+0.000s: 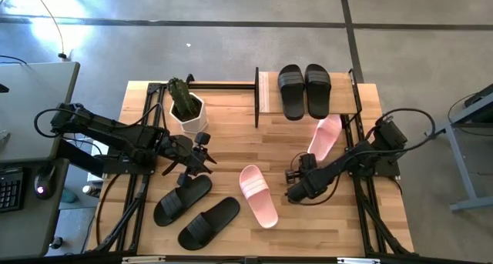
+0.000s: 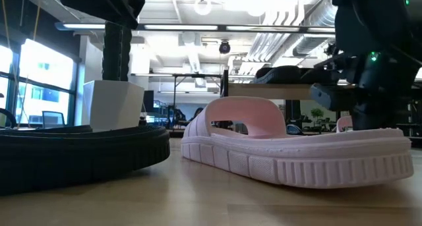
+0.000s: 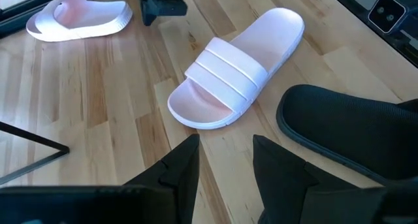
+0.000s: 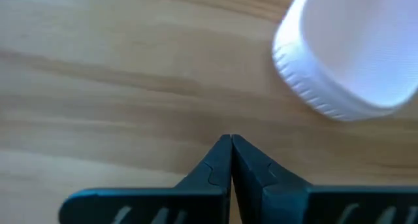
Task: Pick and place slides into the shelf
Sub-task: Put the pink slipper under the shelf
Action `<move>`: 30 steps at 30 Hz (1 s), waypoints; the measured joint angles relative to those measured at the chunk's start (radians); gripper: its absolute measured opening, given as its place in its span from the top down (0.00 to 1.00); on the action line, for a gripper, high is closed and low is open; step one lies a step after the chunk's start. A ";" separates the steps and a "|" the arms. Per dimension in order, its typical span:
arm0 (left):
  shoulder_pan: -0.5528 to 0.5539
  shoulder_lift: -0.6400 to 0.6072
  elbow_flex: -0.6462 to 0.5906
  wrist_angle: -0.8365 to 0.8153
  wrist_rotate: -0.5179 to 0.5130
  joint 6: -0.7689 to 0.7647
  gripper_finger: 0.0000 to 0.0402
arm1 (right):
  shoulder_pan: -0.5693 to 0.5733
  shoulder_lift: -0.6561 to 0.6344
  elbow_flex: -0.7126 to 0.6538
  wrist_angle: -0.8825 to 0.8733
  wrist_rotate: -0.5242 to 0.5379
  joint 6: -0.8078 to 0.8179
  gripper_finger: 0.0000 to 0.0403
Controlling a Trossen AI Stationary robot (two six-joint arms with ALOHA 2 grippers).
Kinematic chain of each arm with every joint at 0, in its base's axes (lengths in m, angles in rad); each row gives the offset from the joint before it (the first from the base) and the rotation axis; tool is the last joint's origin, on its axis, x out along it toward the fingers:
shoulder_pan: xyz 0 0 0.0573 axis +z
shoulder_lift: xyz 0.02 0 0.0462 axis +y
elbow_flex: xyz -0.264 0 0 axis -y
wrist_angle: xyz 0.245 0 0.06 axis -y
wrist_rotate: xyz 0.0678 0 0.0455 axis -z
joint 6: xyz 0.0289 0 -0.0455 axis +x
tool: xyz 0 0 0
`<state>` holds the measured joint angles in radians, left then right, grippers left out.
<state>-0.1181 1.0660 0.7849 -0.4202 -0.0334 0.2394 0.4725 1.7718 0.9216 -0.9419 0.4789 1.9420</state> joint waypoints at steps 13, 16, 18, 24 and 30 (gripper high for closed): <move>0.000 0.000 0.000 0.001 -0.002 0.000 0.68 | -0.019 -0.004 -0.070 -0.023 -0.052 0.144 1.00; 0.000 0.000 0.000 0.001 -0.002 0.000 0.68 | -0.044 0.000 -0.077 -0.095 -0.079 0.159 1.00; 0.000 0.000 0.000 0.001 -0.002 -0.001 0.68 | -0.064 0.001 -0.078 -0.136 -0.109 0.164 1.00; 0.000 0.000 0.000 0.002 -0.004 -0.001 0.68 | -0.115 0.001 -0.077 -0.182 -0.112 0.170 1.00; 0.000 0.000 0.000 0.002 -0.012 0.009 0.68 | -0.175 0.000 -0.078 -0.169 -0.067 0.140 1.00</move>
<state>-0.1181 1.0658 0.7849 -0.4187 -0.0456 0.2481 0.2978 1.7721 0.8440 -1.1111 0.4114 2.0816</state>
